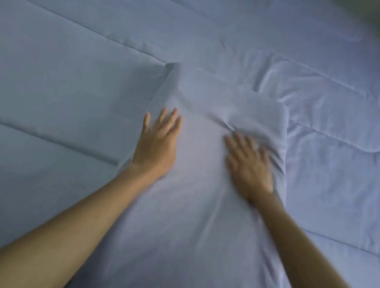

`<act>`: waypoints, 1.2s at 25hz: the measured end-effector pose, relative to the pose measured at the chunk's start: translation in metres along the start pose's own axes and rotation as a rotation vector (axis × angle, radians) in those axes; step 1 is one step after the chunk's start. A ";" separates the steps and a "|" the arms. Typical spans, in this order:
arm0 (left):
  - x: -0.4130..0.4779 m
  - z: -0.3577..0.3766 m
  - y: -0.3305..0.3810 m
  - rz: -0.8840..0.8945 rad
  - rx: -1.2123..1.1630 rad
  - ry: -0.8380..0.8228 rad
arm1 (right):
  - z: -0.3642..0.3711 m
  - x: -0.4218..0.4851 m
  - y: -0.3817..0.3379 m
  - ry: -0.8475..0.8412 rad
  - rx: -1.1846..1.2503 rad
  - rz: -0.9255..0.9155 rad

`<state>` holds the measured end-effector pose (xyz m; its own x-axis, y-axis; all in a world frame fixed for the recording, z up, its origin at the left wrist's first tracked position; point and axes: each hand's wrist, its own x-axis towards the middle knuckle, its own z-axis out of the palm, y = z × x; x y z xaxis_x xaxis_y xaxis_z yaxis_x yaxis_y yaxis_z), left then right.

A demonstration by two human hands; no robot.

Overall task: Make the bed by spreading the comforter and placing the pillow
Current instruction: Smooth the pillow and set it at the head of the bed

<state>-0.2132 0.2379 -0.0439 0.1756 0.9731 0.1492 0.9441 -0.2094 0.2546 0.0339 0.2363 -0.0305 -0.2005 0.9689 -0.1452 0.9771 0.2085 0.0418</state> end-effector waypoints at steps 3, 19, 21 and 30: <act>-0.014 -0.006 0.025 0.443 -0.031 -0.016 | -0.023 0.059 0.067 -0.043 0.169 0.602; 0.138 0.034 -0.044 -0.129 -0.150 -0.140 | -0.016 0.123 0.028 0.018 0.080 0.108; 0.115 0.031 -0.041 -0.217 -0.291 -0.156 | -0.019 0.133 0.062 0.040 0.219 0.473; -0.005 -0.001 -0.023 -0.528 -0.289 -0.196 | -0.010 -0.085 0.012 0.039 0.554 0.721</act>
<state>-0.2364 0.2378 -0.0499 -0.2202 0.9461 -0.2375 0.8088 0.3132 0.4977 0.0614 0.1581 -0.0077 0.4797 0.8456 -0.2341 0.7589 -0.5337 -0.3730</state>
